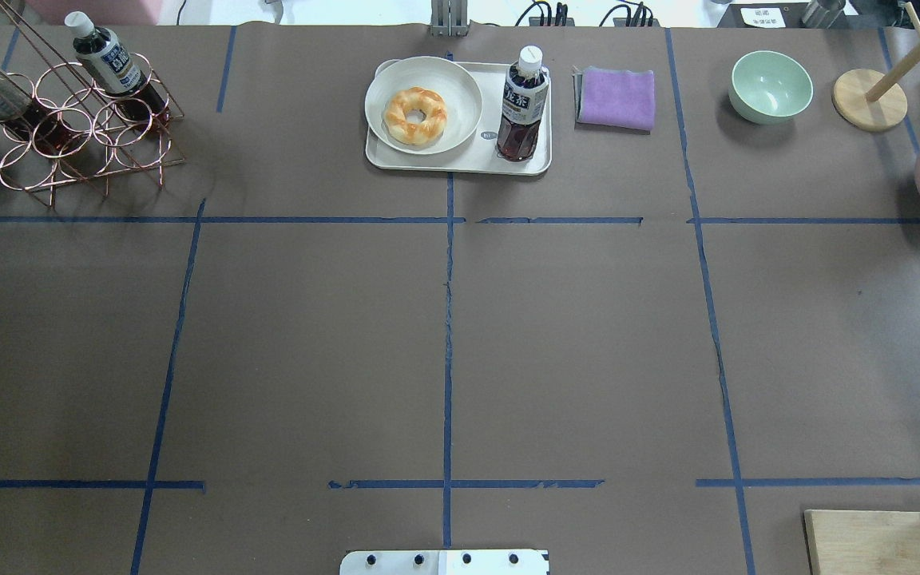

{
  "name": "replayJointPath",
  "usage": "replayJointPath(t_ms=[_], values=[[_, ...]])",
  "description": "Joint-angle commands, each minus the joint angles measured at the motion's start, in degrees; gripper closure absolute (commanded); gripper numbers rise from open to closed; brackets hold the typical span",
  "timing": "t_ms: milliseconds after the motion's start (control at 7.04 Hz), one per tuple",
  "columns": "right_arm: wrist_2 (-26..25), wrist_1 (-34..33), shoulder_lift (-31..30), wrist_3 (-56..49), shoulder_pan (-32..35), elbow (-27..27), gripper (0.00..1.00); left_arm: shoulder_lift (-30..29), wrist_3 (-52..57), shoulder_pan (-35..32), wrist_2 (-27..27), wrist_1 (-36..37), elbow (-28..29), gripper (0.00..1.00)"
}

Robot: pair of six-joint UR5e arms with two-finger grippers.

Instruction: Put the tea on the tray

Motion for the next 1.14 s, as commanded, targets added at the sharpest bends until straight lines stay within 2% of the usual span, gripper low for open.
replayJointPath(t_ms=[0, 995], values=[[-0.07, 0.01, 0.0, 0.03, 0.0, -0.05, 0.0, 0.01, 0.0, 0.0, 0.04, -0.01, -0.21, 0.0], [0.02, 0.01, 0.0, 0.03, -0.09, -1.02, 0.0, -0.08, 0.0, 0.0, 0.04, -0.1, -0.47, 0.0]])
